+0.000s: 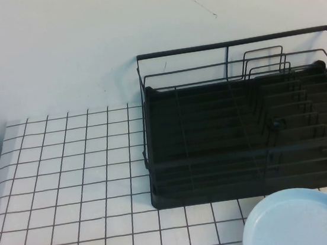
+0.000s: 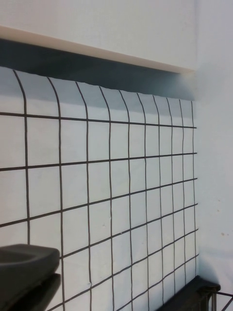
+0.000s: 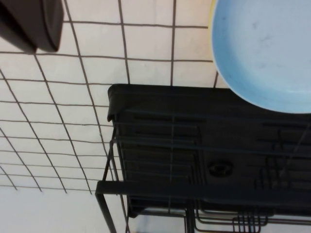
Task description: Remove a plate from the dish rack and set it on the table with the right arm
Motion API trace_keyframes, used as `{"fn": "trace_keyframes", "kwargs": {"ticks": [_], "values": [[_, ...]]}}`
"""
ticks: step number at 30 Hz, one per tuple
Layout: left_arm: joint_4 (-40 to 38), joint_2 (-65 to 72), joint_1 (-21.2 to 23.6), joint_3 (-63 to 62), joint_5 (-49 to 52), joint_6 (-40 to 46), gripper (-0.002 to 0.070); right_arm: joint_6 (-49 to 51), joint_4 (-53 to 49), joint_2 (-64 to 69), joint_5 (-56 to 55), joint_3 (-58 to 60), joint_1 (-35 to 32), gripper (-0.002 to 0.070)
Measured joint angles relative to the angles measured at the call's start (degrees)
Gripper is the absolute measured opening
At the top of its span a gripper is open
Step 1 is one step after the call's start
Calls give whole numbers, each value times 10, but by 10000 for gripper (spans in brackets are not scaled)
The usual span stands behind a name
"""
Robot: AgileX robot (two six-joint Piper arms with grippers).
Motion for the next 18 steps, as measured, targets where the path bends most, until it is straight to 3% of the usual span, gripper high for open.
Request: {"fn": "trace_keyframes", "kwargs": {"ticks": [18], "values": [[0,0,0,0,0,0,-3,7,-8,0,0,0,0,-2]]}}
